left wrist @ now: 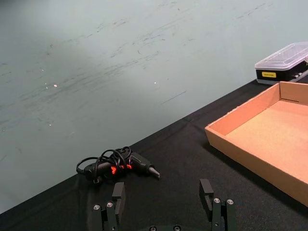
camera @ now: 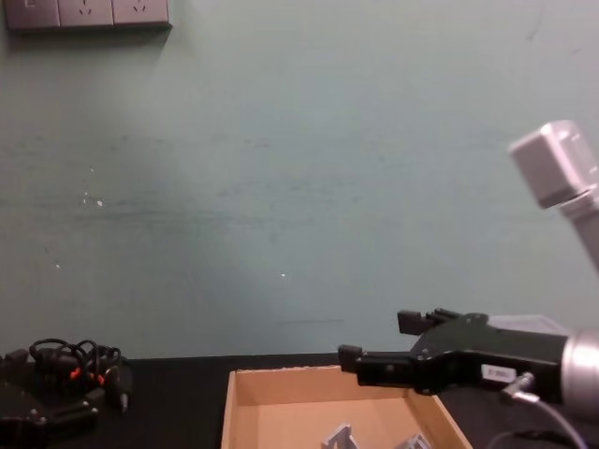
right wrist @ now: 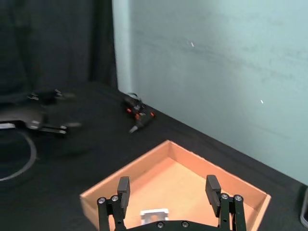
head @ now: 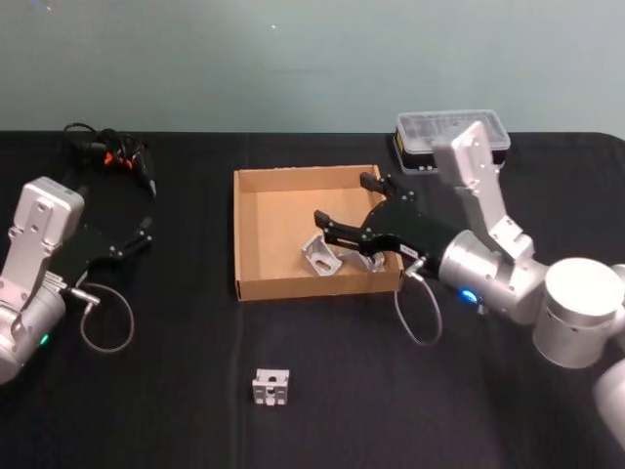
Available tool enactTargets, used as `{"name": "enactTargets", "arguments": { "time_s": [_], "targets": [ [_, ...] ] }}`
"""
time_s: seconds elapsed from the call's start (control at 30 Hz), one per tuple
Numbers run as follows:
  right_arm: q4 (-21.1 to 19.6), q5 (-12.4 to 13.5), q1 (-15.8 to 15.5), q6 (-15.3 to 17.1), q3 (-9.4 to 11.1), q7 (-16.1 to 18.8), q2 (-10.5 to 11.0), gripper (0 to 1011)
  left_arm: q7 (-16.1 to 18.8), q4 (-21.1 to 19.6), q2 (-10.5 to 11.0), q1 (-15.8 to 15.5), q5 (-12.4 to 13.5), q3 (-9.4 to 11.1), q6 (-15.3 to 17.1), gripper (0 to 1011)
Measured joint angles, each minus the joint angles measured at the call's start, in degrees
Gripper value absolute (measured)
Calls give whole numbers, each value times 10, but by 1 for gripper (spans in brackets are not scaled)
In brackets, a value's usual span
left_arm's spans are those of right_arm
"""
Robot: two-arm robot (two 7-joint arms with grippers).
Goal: Use one hand to pick up the angle iron from the table and place it into the box.
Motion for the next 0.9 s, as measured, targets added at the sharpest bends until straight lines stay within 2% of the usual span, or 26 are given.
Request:
{"name": "enactTargets", "arguments": {
  "time_s": [0.17, 0.27, 0.37, 0.5, 0.57, 0.7, 0.8, 0.83, 0.87, 0.9],
  "targets": [
    [-55, 24, -31, -6, 7, 23, 31, 1004, 0, 0, 0, 0, 0, 0, 0, 1011],
    [-106, 39, -59, -6, 10, 39, 64, 1004, 0, 0, 0, 0, 0, 0, 0, 1011],
    [-133, 46, -74, -5, 11, 46, 83, 1004, 0, 0, 0, 0, 0, 0, 0, 1012],
    [-181, 54, -100, -3, 8, 64, 120, 1004, 0, 0, 0, 0, 0, 0, 0, 1011],
    [-198, 55, -108, -1, 2, 74, 138, 1004, 0, 0, 0, 0, 0, 0, 0, 1011],
    [-215, 55, -113, 3, -9, 91, 159, 1004, 0, 0, 0, 0, 0, 0, 0, 1011],
    [-223, 56, -111, 10, -24, 111, 175, 1004, 0, 0, 0, 0, 0, 0, 0, 1011],
    [-226, 55, -104, 15, -37, 127, 184, 1004, 0, 0, 0, 0, 0, 0, 0, 1011],
    [-226, 55, -104, 15, -37, 127, 184, 1004, 0, 0, 0, 0, 0, 0, 0, 1011],
    [-226, 53, -97, 18, -47, 138, 189, 1004, 0, 0, 0, 0, 0, 0, 0, 1011]
  ]
}}
